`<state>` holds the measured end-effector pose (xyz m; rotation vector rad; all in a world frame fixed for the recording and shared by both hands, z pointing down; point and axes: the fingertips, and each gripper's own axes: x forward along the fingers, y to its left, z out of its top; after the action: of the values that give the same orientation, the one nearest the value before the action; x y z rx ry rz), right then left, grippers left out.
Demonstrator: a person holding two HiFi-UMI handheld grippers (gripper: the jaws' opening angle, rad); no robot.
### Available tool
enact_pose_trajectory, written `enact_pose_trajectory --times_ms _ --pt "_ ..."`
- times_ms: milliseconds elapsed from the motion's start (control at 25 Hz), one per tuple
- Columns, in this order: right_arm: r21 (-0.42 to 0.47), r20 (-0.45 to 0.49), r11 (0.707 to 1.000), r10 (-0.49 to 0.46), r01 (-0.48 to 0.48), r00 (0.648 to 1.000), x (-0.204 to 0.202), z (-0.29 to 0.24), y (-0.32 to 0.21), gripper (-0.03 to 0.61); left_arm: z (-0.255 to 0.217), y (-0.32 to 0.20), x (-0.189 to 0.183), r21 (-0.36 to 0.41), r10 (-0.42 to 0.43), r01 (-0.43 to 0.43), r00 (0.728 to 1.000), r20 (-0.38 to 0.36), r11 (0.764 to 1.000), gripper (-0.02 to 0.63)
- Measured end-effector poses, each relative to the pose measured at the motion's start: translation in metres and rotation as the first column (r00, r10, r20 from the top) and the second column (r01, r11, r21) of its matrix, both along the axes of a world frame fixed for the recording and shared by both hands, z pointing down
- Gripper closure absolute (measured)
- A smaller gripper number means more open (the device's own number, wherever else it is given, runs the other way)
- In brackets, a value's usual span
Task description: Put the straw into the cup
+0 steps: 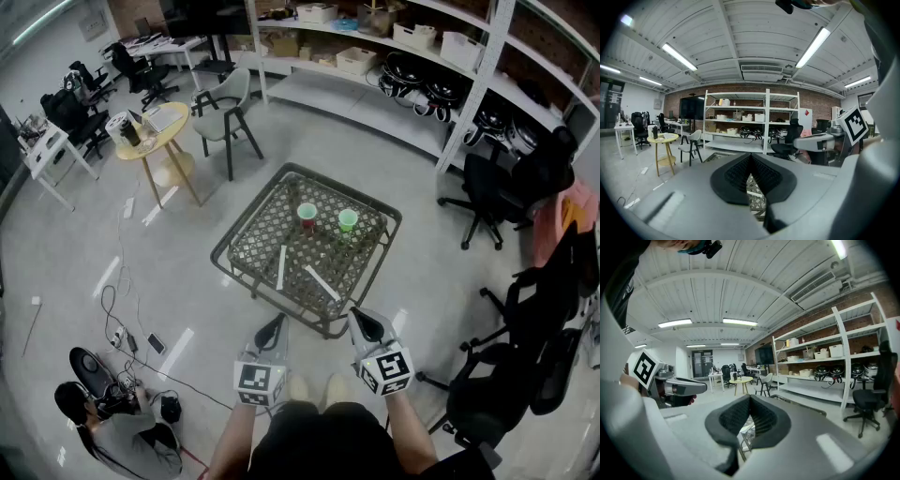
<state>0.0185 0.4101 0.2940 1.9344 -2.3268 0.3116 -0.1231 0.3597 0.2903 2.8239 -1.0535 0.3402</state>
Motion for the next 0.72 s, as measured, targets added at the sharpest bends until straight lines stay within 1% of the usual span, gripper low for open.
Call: enact_pose_trajectory --times_ms 240,520,720 --pt "-0.022 0.023 1.000 0.018 -0.018 1.000 -0.011 0.007 -0.009 0.577 0.004 -0.011 -0.010 -0.005 0.020 -0.020 1.000 -0.006 1.000 0.607" --pt "-0.084 0.008 0.996 0.043 -0.043 0.999 -0.030 0.027 -0.027 0.577 0.015 -0.029 -0.024 -0.017 0.061 -0.061 0.998 -0.009 0.998 0.607" --pt "-0.144 -0.002 0.989 0.044 -0.044 0.999 -0.039 0.046 -0.044 0.577 0.027 -0.048 -0.033 -0.044 0.064 -0.064 0.998 -0.009 0.997 0.607"
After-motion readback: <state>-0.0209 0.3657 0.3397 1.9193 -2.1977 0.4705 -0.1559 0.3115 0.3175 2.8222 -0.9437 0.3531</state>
